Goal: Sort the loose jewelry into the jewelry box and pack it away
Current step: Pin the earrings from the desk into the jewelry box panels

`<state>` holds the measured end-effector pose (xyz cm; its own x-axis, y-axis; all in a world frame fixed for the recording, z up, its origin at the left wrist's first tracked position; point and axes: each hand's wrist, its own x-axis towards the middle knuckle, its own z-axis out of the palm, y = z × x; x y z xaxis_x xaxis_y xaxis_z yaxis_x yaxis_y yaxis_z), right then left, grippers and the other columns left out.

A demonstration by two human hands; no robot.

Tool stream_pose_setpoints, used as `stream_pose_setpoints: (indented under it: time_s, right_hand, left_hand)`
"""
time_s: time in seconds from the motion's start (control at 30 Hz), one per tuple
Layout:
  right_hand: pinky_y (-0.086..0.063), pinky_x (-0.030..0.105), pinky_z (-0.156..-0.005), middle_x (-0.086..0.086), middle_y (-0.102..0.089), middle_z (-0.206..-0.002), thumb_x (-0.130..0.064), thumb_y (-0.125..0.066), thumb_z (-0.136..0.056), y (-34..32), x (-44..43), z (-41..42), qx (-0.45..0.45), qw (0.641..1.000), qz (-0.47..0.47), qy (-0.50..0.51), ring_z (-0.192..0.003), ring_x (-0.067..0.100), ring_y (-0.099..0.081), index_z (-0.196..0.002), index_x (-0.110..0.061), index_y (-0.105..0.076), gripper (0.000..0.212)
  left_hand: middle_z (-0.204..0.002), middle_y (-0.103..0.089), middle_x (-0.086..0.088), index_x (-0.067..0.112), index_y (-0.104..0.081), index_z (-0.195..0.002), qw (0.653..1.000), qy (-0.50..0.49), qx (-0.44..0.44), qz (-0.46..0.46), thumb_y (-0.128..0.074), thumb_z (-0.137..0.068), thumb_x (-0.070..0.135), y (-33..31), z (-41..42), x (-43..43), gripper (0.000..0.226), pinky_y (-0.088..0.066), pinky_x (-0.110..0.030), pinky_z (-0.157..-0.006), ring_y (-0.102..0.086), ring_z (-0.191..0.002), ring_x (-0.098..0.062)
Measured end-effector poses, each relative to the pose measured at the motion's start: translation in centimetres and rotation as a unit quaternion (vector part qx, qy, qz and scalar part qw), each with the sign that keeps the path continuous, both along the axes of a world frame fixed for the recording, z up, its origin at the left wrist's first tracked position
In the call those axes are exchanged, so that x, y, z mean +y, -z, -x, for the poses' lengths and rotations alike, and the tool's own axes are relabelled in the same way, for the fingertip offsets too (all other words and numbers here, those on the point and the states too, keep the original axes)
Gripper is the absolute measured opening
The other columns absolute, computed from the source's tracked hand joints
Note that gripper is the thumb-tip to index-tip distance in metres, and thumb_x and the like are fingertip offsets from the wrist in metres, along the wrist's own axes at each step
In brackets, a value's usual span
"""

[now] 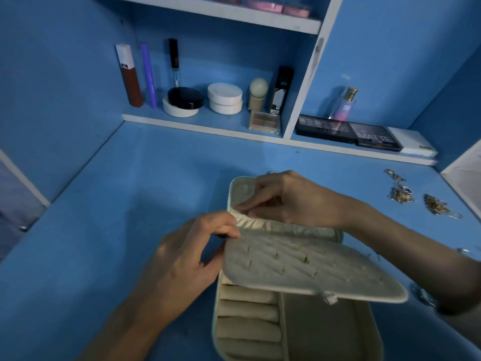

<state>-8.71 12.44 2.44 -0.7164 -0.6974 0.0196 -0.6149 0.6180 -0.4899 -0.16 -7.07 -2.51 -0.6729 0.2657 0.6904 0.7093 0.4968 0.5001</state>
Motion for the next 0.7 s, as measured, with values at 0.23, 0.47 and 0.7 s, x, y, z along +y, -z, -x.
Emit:
stream_pose_setpoints:
  time_s: [0.23,0.47,0.7]
  right_hand:
    - [-0.039,0.009,-0.063,-0.006,-0.064,-0.08,-0.013,-0.073,-0.079,-0.1,0.3,0.3,-0.031,0.999,0.042,-0.003,-0.071,0.006,-0.057,-0.09,-0.018,-0.077,0.012]
    - [-0.041,0.011,-0.065,-0.012,-0.061,-0.081,-0.015,-0.068,-0.082,-0.6,-0.1,0.5,-0.049,0.999,-0.009,0.0,-0.072,0.0,-0.056,-0.085,-0.017,-0.07,0.004]
    - [-0.039,0.01,-0.061,-0.012,-0.061,-0.071,-0.011,-0.068,-0.083,-2.7,5.5,0.3,-0.004,0.994,0.021,0.109,-0.065,0.001,-0.054,-0.078,-0.021,-0.064,0.012]
  left_hand:
    - [-0.101,-0.059,0.009,0.017,-0.045,-0.108,1.0,0.001,-0.002,0.003,-0.064,-0.073,0.02,-0.2,-0.1,0.1,0.04,-0.042,-0.004,-0.088,-0.062,-0.09,-0.002]
    - [-0.101,-0.06,0.01,0.018,-0.045,-0.109,1.0,-0.001,-0.004,0.009,-0.072,-0.069,0.016,-0.1,0.0,0.0,0.048,-0.045,-0.007,-0.087,-0.062,-0.09,-0.001]
    - [-0.099,-0.059,0.01,0.019,-0.048,-0.105,1.0,0.0,-0.003,0.009,-0.062,-0.073,0.019,-0.2,-0.2,0.1,0.035,-0.042,-0.004,-0.087,-0.061,-0.089,-0.001]
